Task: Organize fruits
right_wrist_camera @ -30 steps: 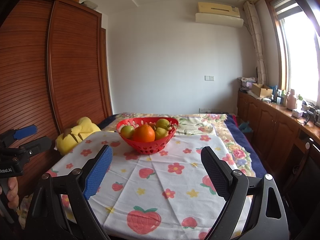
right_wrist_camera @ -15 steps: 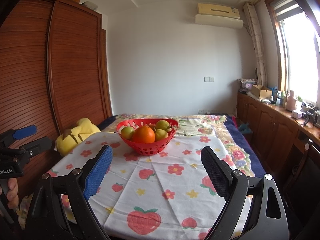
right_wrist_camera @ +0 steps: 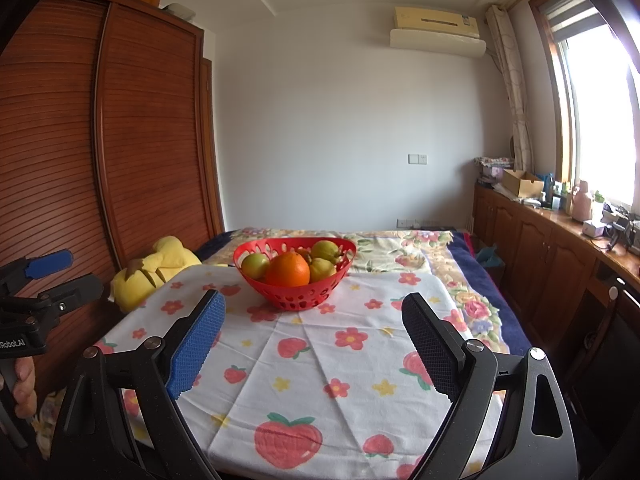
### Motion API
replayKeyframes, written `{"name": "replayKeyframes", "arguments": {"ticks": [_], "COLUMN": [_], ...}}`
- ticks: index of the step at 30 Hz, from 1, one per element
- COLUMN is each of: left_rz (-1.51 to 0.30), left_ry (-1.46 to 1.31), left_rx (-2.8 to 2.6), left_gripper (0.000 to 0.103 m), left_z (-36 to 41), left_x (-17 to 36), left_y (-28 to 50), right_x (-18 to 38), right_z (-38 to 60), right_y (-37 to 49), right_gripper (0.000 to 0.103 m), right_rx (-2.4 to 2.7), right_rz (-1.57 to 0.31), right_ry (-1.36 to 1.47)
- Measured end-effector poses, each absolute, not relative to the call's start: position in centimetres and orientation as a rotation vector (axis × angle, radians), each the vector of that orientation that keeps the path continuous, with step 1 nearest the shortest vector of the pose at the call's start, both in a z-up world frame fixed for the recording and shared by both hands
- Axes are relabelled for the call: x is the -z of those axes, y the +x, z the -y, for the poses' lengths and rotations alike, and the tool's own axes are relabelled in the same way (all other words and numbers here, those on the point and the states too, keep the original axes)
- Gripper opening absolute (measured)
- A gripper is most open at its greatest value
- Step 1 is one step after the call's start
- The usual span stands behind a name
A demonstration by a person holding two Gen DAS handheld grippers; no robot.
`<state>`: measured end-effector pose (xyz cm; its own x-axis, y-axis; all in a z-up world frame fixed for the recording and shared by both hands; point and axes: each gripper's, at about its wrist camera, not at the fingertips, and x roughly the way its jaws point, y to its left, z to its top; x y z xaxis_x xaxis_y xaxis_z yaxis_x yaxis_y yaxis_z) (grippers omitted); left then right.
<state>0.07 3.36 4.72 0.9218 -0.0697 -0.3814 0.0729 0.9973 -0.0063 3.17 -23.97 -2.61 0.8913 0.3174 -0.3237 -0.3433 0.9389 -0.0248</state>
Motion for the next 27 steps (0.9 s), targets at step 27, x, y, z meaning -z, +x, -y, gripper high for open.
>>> {"name": "replayKeyframes", "arguments": {"ticks": [27], "left_rz": [-0.388], "left_ry": [0.007], "left_rx": [0.073], "left_gripper": [0.096], "left_z": [-3.36], "left_x": [-4.37], "left_y": [-0.01], "right_x": [2.6], "right_z": [23.91], "right_y": [3.12], "right_gripper": [0.092], "right_rx": [-0.343], "right_rz": [-0.323], "right_ry": [-0.082]}}
